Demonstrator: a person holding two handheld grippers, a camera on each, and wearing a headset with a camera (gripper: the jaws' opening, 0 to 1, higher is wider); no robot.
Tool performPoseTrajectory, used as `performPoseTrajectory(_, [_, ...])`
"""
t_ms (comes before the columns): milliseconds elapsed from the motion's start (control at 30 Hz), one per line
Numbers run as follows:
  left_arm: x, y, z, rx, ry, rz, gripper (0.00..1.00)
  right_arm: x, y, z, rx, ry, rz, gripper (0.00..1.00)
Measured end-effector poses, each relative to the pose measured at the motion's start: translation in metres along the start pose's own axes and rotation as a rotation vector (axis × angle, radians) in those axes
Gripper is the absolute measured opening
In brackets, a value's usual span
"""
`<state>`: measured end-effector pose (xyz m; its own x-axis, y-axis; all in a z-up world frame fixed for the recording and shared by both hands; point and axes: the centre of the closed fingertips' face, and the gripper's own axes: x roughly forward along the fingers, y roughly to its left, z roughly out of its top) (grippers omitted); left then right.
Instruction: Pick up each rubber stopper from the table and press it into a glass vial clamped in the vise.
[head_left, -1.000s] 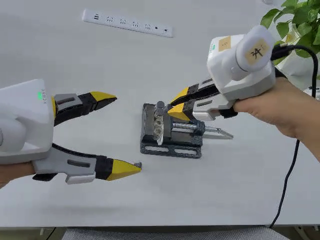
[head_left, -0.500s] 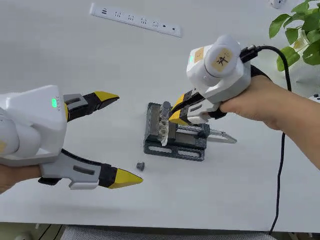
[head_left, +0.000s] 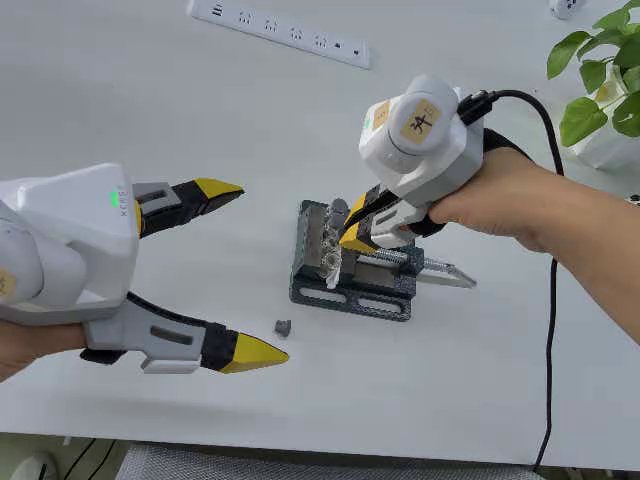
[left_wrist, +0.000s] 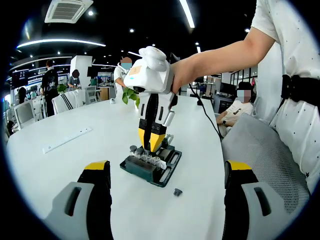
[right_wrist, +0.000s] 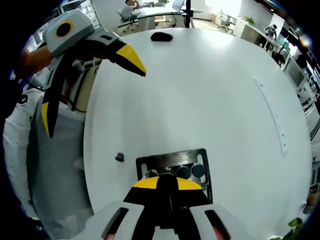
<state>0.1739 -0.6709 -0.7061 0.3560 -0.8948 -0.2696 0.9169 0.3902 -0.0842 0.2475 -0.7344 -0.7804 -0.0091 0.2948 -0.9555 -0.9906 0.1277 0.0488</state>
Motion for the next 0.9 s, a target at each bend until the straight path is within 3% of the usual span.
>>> performPoseTrajectory(900, [0.0001,-0.0002,0.0003,-0.017,-0.021,0.001,0.93,-0.0003,0.0022,-0.0028,-0.028,0.077,0.017,0.06])
